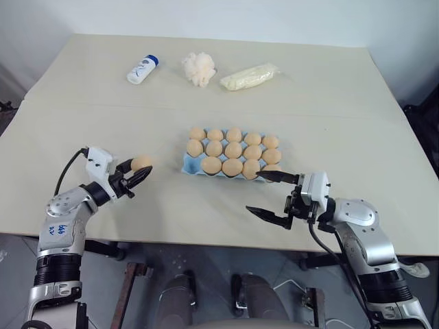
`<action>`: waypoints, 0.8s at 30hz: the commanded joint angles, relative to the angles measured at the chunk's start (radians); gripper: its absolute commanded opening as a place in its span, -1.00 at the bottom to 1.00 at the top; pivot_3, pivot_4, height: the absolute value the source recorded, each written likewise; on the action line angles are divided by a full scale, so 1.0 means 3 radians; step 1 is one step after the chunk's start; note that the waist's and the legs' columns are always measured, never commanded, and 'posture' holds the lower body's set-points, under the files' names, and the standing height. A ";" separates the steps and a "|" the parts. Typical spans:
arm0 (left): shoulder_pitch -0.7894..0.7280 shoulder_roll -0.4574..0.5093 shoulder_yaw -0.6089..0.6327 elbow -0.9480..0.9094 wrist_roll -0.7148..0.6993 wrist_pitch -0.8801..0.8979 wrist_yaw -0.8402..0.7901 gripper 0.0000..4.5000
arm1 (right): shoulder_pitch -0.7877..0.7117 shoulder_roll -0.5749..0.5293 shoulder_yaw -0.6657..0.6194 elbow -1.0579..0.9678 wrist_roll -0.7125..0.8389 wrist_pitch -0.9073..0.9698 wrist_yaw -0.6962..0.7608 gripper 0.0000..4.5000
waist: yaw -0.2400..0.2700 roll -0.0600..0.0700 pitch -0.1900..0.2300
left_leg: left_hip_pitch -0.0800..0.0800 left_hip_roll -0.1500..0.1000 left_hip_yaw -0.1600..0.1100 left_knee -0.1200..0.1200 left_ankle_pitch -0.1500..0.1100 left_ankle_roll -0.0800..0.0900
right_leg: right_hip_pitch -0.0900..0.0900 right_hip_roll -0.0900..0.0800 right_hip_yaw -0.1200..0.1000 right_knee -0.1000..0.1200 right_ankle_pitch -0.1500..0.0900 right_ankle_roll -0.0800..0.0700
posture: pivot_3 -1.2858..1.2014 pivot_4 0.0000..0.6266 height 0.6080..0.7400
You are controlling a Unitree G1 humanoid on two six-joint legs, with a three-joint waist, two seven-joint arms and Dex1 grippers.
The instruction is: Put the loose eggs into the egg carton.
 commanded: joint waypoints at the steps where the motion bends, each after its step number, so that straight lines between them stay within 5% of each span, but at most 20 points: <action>1: -0.0209 0.0077 -0.0115 -0.0119 -0.0052 -0.0037 -0.0261 -0.06 | -0.0006 -0.0045 -0.0100 -0.0115 0.0030 -0.0047 -0.0027 1.00 | 0.0001 0.0000 0.0000 | 0.0001 0.0000 0.0000 0.0001 0.0001 -0.0001 | 0.0000 0.0000 0.0000 0.0003 0.0000 -0.0001 | 0.03 -0.52 1.00; 10: -0.0739 -0.0183 -0.0678 0.0368 0.0312 -0.0238 -0.0438 -0.06 | -0.0056 0.0015 -0.0057 -0.0121 -0.0019 -0.0082 -0.0126 1.00 | -0.0005 0.0000 0.0000 | 0.0002 -0.0003 0.0001 0.0007 0.0006 0.0006 | 0.0000 0.0000 0.0003 0.0009 0.0000 0.0001 | 0.03 -0.52 1.00; 18: -0.0780 -0.0272 -0.0751 0.0493 0.0386 -0.0400 -0.0472 0.93 | 0.0025 0.0075 -0.0007 -0.0229 -0.0038 -0.0061 -0.0240 1.00 | 0.0003 0.0000 0.0000 | 0.0002 -0.0001 0.0000 0.0011 0.0013 0.0015 | 0.0000 0.0005 0.0001 0.0014 -0.0002 0.0001 | 0.03 -0.52 1.00; 24: -0.0509 0.0134 -0.0467 0.0361 0.0233 -0.0473 -0.0766 0.93 | 0.0066 0.0035 -0.0039 -0.0276 0.0003 -0.0024 -0.0223 1.00 | -0.0016 0.0000 0.0000 | 0.0002 0.0001 0.0000 0.0013 0.0010 0.0010 | -0.0001 0.0005 0.0002 0.0017 -0.0002 0.0001 | 0.03 -0.52 1.00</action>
